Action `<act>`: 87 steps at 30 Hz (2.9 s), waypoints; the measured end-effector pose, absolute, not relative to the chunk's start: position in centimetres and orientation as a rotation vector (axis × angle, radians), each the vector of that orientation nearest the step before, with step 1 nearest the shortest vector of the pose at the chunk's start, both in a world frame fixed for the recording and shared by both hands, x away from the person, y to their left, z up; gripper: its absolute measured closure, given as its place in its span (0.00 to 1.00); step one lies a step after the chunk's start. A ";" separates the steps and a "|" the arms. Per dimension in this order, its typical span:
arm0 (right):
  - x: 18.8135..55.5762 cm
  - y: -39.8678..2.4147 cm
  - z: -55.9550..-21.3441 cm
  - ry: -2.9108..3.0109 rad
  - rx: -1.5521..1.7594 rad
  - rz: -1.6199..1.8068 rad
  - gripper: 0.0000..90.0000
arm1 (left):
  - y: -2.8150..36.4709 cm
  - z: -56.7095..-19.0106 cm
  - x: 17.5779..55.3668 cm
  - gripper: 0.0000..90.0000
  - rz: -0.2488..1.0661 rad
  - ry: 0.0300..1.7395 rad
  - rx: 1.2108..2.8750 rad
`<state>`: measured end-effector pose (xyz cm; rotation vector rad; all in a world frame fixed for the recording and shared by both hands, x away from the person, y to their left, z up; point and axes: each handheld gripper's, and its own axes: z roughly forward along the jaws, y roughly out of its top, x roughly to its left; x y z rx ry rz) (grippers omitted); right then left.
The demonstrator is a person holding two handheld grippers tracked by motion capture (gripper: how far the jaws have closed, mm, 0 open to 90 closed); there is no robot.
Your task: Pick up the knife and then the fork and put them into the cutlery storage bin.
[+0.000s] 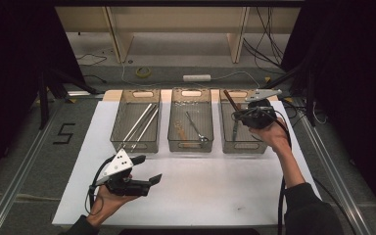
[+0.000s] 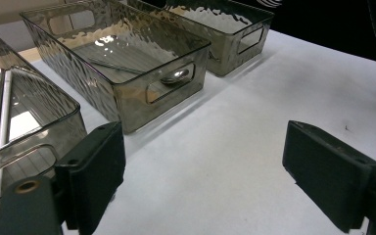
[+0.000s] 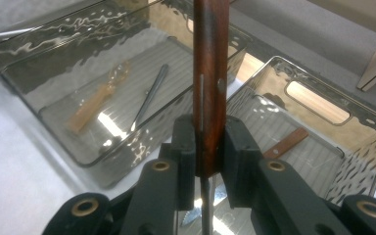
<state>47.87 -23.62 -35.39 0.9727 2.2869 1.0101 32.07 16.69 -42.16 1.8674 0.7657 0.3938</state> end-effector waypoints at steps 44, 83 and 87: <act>52.2 -25.2 -39.6 2.164 1.243 0.919 0.87 | 16.6 -42.2 32.0 0.17 0.399 0.760 1.875; 52.8 -24.6 -42.2 2.200 1.312 0.802 0.86 | 16.4 -42.2 32.0 0.17 0.400 0.757 1.884; 52.8 -24.5 -42.4 2.207 1.337 0.789 0.86 | 16.4 -42.2 32.0 0.17 0.401 0.756 1.886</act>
